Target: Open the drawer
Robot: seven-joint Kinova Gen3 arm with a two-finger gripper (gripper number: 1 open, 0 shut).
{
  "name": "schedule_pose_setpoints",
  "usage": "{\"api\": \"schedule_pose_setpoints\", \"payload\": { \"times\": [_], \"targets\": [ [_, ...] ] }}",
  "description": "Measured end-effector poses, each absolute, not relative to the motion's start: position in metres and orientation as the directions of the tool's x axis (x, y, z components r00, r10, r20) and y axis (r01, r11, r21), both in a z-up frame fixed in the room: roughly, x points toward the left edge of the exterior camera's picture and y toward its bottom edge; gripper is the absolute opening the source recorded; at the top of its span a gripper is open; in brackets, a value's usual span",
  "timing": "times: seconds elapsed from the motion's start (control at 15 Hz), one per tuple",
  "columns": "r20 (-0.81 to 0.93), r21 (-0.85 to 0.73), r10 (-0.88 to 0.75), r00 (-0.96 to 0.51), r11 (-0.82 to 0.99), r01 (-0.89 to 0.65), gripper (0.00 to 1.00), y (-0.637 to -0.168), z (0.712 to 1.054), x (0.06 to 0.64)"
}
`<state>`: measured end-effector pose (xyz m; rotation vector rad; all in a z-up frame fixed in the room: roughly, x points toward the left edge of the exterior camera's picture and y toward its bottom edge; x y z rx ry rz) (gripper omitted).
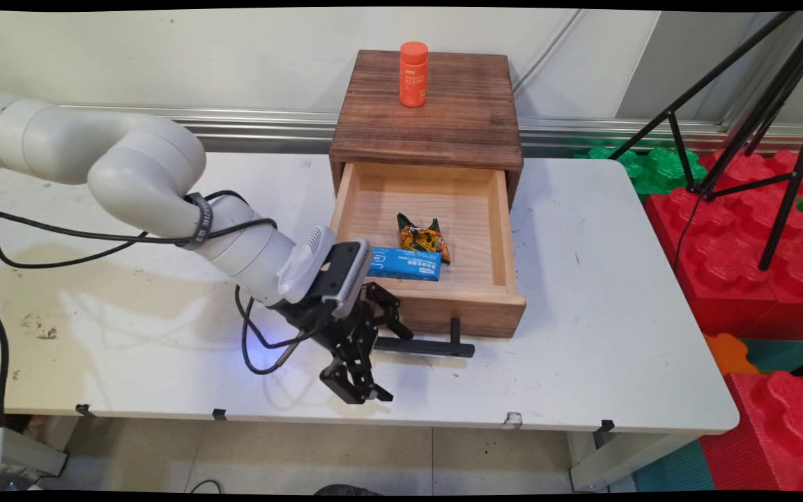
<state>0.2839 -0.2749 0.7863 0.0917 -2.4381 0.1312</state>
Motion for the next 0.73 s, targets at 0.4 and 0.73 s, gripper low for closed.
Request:
{"api": "schedule_pose_setpoints", "payload": {
  "times": [0.4, 0.73],
  "targets": [
    [0.651, -0.076, -0.036, -0.758, 0.991, -0.113, 1.0, -0.2693, 0.789, 0.2836],
    [0.658, -0.073, -0.055, -0.751, 0.988, -0.137, 1.0, -0.269, 0.7906, 0.285]
  ]
}}
